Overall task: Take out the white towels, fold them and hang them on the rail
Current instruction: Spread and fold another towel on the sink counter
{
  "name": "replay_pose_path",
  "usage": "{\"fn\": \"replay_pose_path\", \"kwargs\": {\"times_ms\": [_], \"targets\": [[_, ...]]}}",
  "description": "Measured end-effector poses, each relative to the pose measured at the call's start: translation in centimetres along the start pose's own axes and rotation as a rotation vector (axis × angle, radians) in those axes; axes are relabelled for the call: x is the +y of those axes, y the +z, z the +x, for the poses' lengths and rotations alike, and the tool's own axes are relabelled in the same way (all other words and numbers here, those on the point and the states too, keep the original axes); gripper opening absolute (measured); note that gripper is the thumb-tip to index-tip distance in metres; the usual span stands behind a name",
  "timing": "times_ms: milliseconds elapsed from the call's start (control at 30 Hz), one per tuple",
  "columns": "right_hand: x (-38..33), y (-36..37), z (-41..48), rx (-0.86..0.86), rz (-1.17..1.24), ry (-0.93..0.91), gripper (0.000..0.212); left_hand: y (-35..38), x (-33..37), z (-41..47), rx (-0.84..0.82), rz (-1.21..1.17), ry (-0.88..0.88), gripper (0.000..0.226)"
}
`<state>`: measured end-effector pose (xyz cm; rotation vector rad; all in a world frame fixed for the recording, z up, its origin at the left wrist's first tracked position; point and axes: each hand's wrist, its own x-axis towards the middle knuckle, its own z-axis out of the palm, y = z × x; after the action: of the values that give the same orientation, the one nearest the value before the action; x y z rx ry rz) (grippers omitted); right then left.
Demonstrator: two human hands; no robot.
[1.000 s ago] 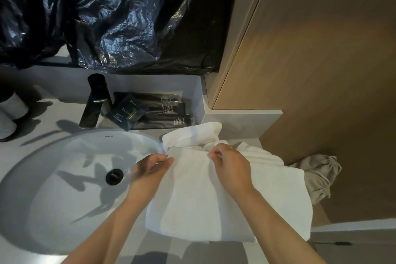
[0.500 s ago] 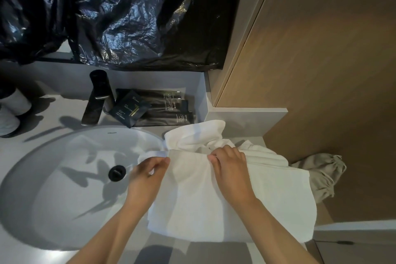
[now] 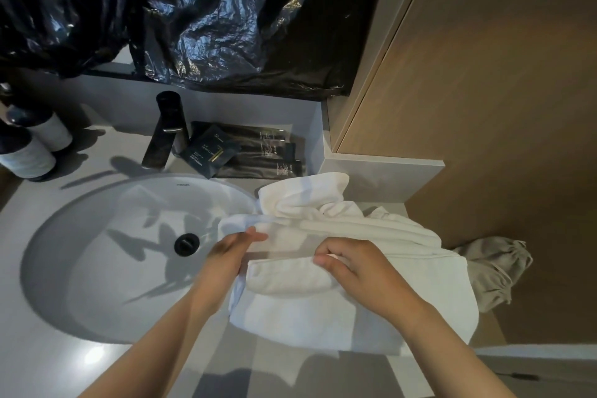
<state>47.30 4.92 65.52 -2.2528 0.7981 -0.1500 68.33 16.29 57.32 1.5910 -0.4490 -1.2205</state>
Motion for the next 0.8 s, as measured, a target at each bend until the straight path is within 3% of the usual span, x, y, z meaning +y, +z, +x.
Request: {"fn": "replay_pose_path", "kwargs": {"times_ms": [133, 233, 533, 633, 800], "targets": [[0.4, 0.8, 1.4, 0.102, -0.141, 0.027, 0.017, 0.1, -0.4, 0.4, 0.028, -0.145, -0.023, 0.042], [0.9, 1.8, 3.5, 0.120, -0.329, 0.062, 0.022, 0.0, -0.3, 0.3, -0.011, -0.176, -0.004, 0.053], [2.1, 2.6, 4.5, 0.164, -0.451, 0.010, 0.029, 1.9, 0.7, -0.4, 0.209, 0.142, 0.127, 0.049], [2.2, 2.5, 4.2, 0.198, -0.478, -0.024, 0.032, 2.6, 1.2, 0.0, 0.272, 0.085, 0.091, 0.024], [4.2, 0.9, 1.5, 0.309, -0.544, -0.019, 0.040, 2.2, 1.2, -0.1, 0.280, 0.142, 0.099, 0.024]]}}
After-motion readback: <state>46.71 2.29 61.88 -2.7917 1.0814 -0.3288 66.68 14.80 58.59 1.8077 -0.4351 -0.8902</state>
